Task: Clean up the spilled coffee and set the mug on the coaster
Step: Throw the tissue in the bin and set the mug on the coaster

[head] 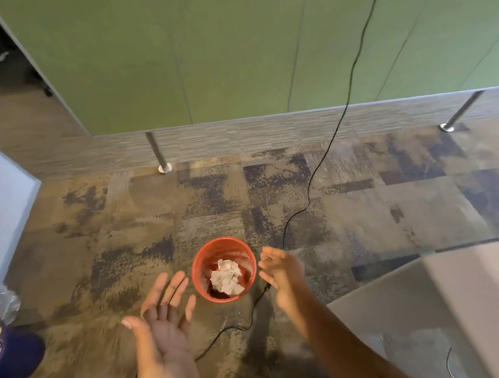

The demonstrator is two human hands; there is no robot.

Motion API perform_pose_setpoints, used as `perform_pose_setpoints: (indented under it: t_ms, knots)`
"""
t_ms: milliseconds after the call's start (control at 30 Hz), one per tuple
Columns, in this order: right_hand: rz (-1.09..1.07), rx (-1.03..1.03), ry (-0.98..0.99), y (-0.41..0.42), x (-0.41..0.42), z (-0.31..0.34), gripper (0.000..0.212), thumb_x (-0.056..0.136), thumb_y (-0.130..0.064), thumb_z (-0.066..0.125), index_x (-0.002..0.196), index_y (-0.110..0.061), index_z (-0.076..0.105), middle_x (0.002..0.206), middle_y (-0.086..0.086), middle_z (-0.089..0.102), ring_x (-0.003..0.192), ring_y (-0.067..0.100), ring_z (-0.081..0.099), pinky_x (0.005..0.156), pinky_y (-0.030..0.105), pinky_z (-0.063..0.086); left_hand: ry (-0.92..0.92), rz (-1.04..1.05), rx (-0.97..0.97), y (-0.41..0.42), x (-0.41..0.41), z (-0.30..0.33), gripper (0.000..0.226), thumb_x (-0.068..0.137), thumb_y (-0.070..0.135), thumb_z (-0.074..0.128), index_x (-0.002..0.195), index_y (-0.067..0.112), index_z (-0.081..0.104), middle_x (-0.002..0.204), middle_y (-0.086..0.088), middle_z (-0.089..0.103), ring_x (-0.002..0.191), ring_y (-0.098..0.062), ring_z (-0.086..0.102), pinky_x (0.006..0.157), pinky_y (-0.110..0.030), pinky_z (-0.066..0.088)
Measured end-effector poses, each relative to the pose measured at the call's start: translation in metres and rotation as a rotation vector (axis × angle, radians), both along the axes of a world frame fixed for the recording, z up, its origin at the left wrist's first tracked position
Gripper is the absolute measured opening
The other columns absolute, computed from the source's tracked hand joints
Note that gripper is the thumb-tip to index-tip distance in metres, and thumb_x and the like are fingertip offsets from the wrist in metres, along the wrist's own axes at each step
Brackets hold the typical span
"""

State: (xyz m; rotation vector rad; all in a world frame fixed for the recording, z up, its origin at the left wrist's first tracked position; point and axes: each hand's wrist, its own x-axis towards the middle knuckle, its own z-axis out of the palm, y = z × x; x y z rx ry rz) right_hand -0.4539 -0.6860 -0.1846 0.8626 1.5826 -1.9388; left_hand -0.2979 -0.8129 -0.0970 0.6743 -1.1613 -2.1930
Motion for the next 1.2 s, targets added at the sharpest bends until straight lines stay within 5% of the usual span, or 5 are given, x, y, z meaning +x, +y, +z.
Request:
perform_pose_setpoints:
  t_ms: [333,433,700,833,1200]
  knots:
    - [-0.132,-0.102,0.450,0.070,0.012,0.124,0.021,0.097,0.000,0.073,0.102,-0.020,0.079,0.096,0.000,0.078,0.075,0.004,0.070,0.065,0.019,0.057,-0.102,-0.378,-0.138,0.081,-0.040,0.077,0.117,0.055,0.092,0.067,0.131,0.004,0.055,0.109,0.002,0.080,0.110,-0.010,0.072,0.103,-0.033,0.052]
    - [-0.205,-0.021,0.613,0.115,0.027,0.156,0.022,0.098,-0.002,0.073,0.100,-0.024,0.078,0.089,-0.006,0.077,0.080,0.009,0.068,0.067,0.022,0.058,-0.023,-0.523,-0.144,0.122,-0.048,0.093,0.047,0.108,0.044,0.030,0.101,0.017,0.067,0.098,-0.002,0.077,0.082,0.000,0.074,0.086,-0.023,0.059]
    - [-0.291,0.715,0.865,0.271,0.116,0.204,0.016,0.092,-0.009,0.079,0.104,-0.019,0.081,0.105,-0.012,0.078,0.087,0.004,0.073,0.071,0.016,0.056,-0.019,-1.095,-0.063,0.236,-0.059,0.102,0.053,0.106,-0.010,0.017,0.095,0.002,0.067,0.059,-0.003,0.074,0.056,-0.006,0.073,0.053,-0.019,0.056]
    - [-0.239,1.008,0.777,0.342,0.181,0.193,0.030,0.092,-0.012,0.080,0.117,-0.028,0.076,0.116,-0.018,0.067,0.096,0.004,0.064,0.077,0.017,0.053,-0.041,-1.182,-0.370,0.299,-0.031,0.115,0.049,0.082,0.046,0.081,0.110,0.011,0.062,0.087,-0.005,0.079,0.090,-0.022,0.073,0.074,-0.026,0.060]
    - [0.055,1.355,0.268,0.452,0.321,0.170,0.129,0.056,-0.108,0.053,0.159,-0.038,0.021,0.158,-0.015,0.017,0.137,0.015,0.025,0.110,0.039,0.029,0.000,-1.448,-0.848,0.391,0.028,0.095,0.045,0.088,0.069,0.049,0.123,0.045,0.063,0.132,0.028,0.064,0.122,0.001,0.058,0.093,-0.015,0.045]
